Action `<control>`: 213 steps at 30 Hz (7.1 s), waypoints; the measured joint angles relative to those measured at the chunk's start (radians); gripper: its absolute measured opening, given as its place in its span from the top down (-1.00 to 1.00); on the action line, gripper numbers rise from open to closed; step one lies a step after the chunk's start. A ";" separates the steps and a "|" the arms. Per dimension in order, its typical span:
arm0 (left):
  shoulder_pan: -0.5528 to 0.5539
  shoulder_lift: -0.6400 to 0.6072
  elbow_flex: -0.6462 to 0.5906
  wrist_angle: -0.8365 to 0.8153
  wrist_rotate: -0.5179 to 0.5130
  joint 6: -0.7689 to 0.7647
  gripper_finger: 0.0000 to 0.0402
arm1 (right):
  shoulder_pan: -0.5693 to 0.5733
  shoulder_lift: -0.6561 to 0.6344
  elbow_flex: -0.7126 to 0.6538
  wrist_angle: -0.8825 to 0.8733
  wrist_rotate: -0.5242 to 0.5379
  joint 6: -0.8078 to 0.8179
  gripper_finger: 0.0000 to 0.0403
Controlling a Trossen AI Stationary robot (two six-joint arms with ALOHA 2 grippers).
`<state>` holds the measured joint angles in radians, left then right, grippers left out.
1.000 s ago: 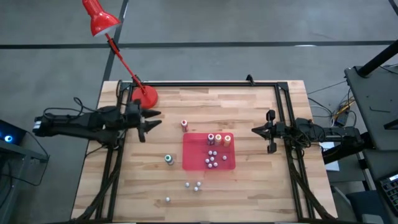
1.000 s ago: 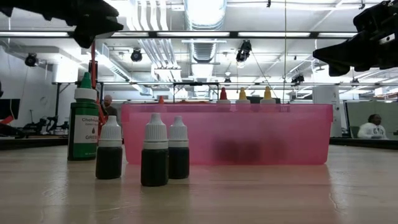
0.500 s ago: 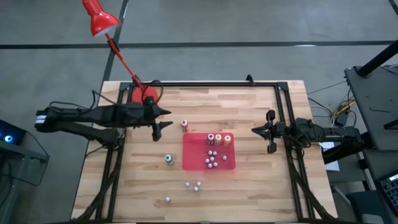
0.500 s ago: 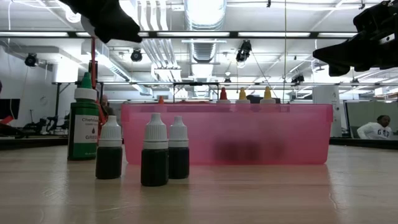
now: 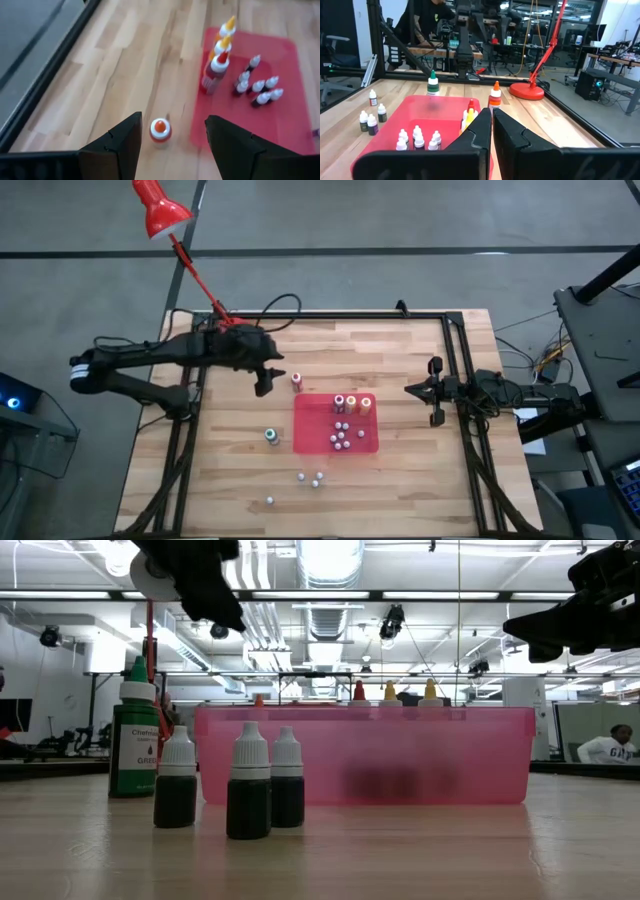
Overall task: Pick & Place food coloring
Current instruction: Put the large orange food coloring bottle into the container
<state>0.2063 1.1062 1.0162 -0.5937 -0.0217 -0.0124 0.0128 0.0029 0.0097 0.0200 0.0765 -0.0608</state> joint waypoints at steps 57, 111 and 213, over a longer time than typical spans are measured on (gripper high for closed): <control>0.075 0.391 0.020 0.053 0.047 0.166 0.04 | 0.000 0.000 0.000 0.000 0.000 0.000 0.96; 0.075 0.442 0.035 0.073 0.085 0.143 0.29 | 0.000 0.000 0.000 0.000 0.000 0.000 0.96; -0.157 0.765 0.462 -0.087 0.051 0.153 0.52 | 0.000 0.001 0.000 0.000 0.000 0.000 0.96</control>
<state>0.0490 1.8713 1.4783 -0.6807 0.0288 0.1406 0.0128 0.0040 0.0097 0.0204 0.0765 -0.0608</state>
